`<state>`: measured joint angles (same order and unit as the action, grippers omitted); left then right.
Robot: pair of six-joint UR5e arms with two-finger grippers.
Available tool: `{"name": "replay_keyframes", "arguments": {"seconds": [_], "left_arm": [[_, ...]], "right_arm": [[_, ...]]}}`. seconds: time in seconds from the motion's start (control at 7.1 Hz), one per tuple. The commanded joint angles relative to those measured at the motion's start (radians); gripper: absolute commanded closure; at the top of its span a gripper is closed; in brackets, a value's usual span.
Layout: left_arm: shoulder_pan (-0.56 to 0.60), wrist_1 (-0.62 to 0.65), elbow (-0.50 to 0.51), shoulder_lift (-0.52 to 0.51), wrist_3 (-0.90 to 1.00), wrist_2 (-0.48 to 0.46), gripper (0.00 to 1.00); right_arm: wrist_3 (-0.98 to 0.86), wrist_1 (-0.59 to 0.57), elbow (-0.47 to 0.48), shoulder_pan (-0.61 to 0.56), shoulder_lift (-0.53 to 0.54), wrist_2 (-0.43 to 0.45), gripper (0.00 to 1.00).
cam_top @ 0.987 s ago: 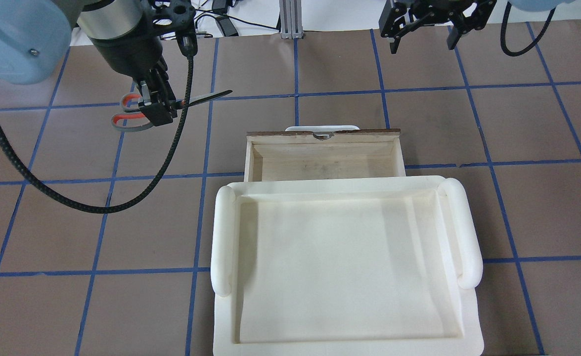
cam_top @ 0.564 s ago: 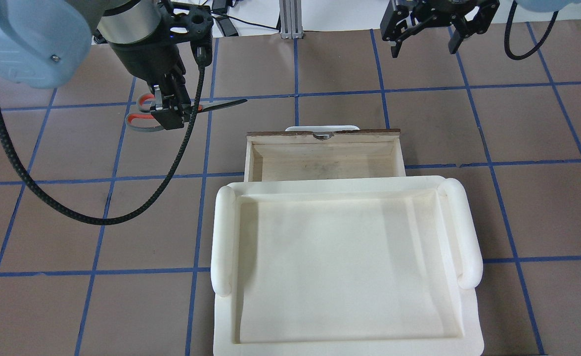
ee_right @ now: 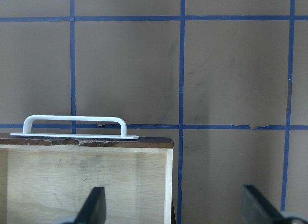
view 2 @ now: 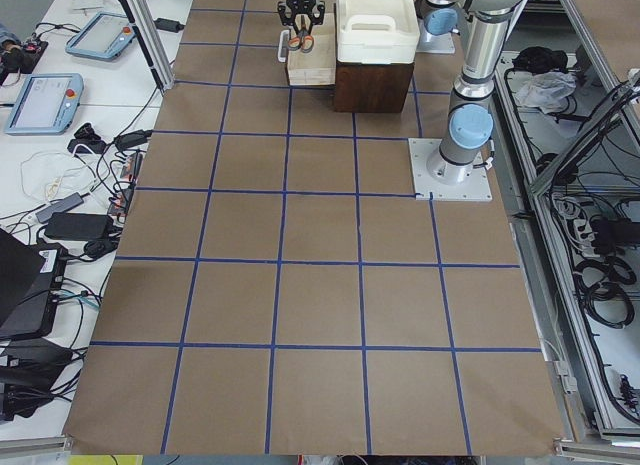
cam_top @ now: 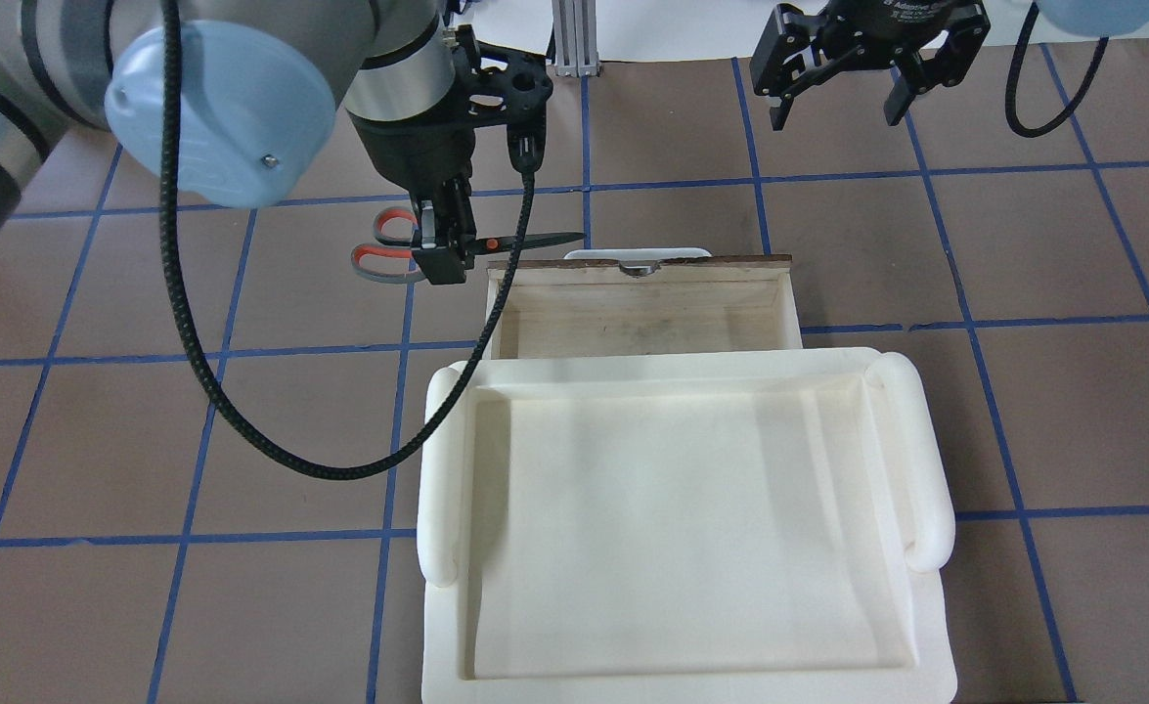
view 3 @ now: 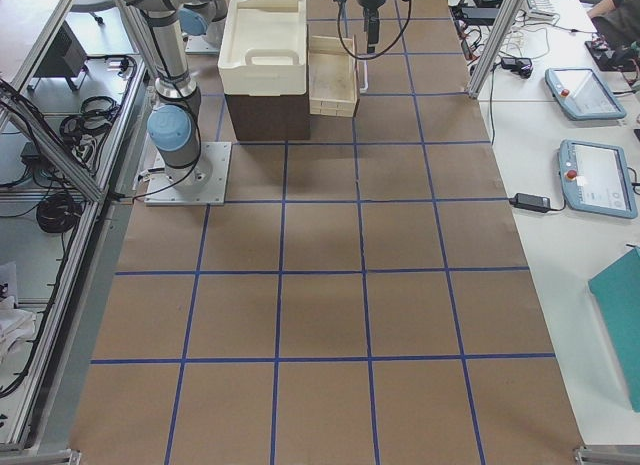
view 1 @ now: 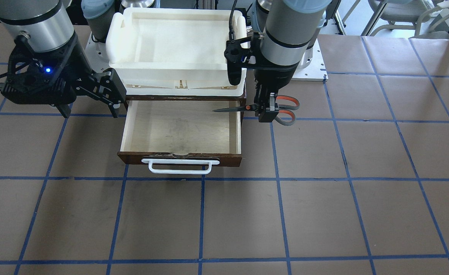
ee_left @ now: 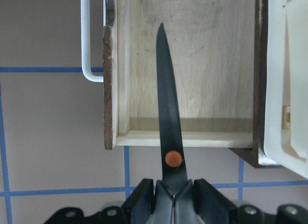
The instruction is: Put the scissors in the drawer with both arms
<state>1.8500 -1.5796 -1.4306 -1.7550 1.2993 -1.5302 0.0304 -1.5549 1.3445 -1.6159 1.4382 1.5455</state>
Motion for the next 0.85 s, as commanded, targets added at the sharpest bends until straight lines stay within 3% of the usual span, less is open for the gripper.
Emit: {"name": "replay_keyframes", "arguments": {"seconds": [0.0,0.28,0.7], "left_arm": [[0.081,0.038,0.015,-0.067,-0.056,0.039,0.77],[0.129,0.099,0.013,-0.153,-0.11,0.041,0.78],[0.19,0.13,0.015,-0.201,-0.15,0.044,0.8]], "right_arm": [[-0.001,0.001,0.008,0.001,0.007,-0.004,0.0],[-0.001,-0.007,0.012,0.004,0.007,0.004,0.0],[-0.003,-0.01,0.033,0.005,0.008,0.007,0.0]]}}
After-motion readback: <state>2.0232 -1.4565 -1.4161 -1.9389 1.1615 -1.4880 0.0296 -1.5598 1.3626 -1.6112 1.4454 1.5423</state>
